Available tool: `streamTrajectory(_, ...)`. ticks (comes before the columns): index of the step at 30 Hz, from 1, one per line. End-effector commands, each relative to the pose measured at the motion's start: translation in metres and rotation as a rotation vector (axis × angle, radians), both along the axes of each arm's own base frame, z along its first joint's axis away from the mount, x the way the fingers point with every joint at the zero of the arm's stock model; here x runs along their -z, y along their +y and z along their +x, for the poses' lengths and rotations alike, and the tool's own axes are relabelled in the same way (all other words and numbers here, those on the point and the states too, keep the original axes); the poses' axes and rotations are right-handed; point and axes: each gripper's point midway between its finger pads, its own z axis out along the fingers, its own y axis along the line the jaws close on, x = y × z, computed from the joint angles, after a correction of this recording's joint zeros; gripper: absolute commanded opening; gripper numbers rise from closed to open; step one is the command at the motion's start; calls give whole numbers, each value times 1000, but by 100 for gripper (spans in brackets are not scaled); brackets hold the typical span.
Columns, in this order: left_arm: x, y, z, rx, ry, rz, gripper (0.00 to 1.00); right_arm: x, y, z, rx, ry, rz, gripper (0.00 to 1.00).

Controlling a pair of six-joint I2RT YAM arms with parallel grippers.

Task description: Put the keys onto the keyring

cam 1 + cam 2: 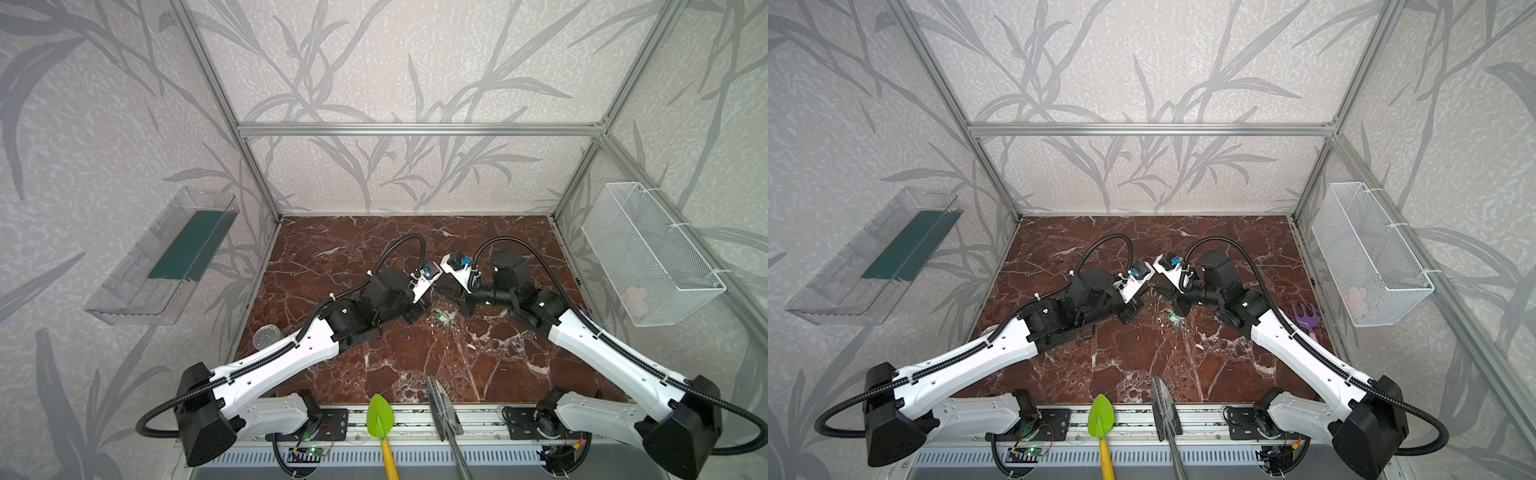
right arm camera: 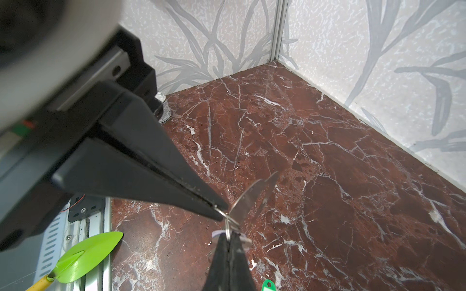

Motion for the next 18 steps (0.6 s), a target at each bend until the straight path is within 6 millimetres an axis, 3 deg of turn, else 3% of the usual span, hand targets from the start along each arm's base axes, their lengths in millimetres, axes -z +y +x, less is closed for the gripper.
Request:
streamTrajectory(1,-10,-2,-2,15,-29,-1,0,-12,-1,3,29,-39,27,0)
streamTrajectory(18,-16,-1,-7,26,-54,-14,0,-1,-3,18,96,-1,-7,0)
